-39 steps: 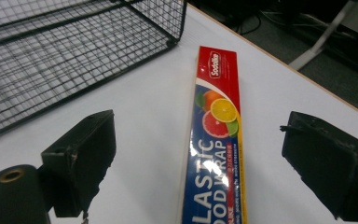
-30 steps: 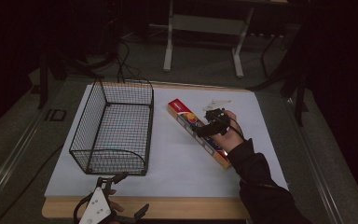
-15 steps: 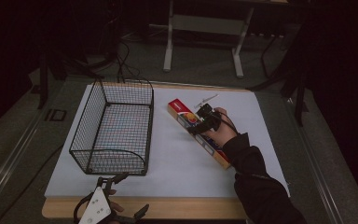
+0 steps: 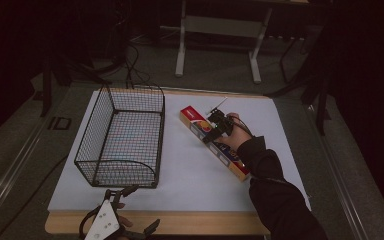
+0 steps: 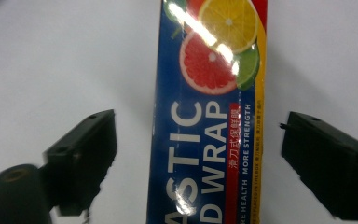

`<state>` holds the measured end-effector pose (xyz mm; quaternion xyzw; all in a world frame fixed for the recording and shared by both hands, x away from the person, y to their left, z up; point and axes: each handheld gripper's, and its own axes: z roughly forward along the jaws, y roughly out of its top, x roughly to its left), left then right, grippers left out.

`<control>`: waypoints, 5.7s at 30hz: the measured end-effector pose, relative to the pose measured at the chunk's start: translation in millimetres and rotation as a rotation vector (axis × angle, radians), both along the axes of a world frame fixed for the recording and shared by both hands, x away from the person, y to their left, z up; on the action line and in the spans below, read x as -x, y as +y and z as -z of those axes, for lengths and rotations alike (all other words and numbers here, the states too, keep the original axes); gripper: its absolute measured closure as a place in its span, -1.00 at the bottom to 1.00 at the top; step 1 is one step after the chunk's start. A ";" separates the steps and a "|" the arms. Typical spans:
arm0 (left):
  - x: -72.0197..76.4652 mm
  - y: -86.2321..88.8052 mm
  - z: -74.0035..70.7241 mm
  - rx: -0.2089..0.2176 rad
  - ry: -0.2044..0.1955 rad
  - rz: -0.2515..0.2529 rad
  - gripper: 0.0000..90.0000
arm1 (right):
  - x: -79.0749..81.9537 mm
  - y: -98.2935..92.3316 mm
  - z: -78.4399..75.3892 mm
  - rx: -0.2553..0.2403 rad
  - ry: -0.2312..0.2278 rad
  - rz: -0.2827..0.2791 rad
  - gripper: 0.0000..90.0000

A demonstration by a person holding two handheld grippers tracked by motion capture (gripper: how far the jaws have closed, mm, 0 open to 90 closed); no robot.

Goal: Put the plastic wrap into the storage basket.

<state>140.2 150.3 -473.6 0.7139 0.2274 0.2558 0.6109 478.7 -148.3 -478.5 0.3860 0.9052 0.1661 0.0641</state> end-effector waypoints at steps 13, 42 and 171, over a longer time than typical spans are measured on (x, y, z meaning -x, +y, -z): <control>1.1 0.5 0.0 0.001 0.000 0.001 -1.00 | -5.5 9.4 8.6 0.133 0.095 0.010 -0.43; 0.8 0.1 0.4 -0.004 0.002 -0.003 -1.00 | -12.9 1.7 -21.6 0.138 0.081 0.154 -0.11; 3.7 7.2 -2.4 0.029 0.003 0.007 -1.00 | 53.3 270.1 -79.1 -0.278 -0.126 0.066 -0.12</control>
